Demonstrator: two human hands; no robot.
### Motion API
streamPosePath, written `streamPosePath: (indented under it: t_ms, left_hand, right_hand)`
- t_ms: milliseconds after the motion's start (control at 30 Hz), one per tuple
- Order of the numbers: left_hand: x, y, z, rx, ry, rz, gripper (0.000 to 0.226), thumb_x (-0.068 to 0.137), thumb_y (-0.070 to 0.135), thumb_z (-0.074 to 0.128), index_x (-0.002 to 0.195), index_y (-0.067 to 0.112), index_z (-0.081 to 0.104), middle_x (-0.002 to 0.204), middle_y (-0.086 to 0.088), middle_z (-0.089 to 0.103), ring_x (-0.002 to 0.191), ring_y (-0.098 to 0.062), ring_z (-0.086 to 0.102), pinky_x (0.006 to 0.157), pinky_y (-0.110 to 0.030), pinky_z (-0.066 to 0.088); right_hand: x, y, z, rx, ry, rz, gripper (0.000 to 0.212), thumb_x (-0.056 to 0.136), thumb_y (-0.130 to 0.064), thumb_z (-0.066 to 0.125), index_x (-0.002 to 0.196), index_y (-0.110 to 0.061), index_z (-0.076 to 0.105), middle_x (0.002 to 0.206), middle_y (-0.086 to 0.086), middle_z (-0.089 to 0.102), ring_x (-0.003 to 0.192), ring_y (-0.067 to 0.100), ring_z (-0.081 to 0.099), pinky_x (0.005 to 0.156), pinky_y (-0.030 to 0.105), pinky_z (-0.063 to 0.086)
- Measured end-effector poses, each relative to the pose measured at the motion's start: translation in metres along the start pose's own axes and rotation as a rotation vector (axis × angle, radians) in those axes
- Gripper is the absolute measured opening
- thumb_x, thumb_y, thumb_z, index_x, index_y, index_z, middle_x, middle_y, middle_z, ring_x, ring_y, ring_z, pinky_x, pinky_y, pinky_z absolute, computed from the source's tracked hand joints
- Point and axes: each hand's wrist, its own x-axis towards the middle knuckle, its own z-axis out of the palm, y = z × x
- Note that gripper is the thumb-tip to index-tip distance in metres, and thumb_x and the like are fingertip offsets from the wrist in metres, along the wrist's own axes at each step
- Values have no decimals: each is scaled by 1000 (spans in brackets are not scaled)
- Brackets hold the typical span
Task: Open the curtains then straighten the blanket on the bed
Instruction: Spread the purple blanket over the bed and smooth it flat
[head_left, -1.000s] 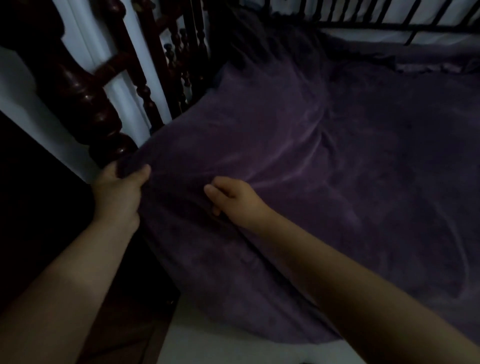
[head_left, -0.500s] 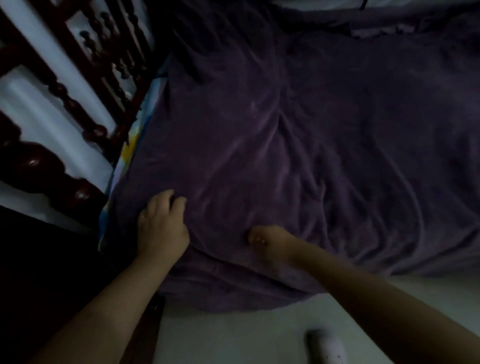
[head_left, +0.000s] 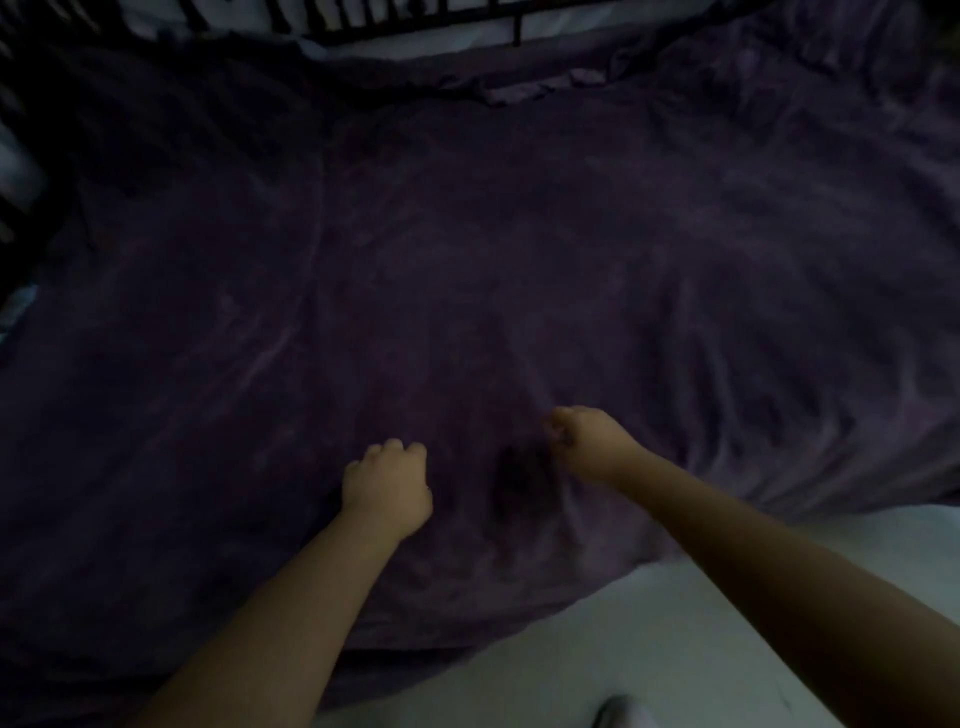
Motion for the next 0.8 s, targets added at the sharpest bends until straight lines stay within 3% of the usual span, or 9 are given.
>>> streamPosePath:
  t_ms: [200,533,800]
  left_hand:
    - [61,143,-32,-14,-52,77,36,90,22,40,125,12,47,126,-10,50,114,-26,48,88,-39,46]
    - [137,311,-58,20,-166,237,37,91,22,42,127,13,45,127,-9,49,116,-27,47,91,-39,47]
    - [246,430,-75,-4,-228,309,37,91,22,42,127,12,44,127,-10,48,115,-27,48,93,-38,47]
  right_hand:
    - [-5,147,-76,-90,-2,203,33,85,-19,48,115,-6,49,120,20,54,114,36,50,96,42,45]
    - [-20,312,-157,-125,-11,410,40,90,-29,44,125,-11,44,129,16,49,121,34,44,102,46,40]
    - [22,435,-220,-257,-32,500,46,91,-38,41,134,-22,37,148,3,31,137,28,22,108,52,28]
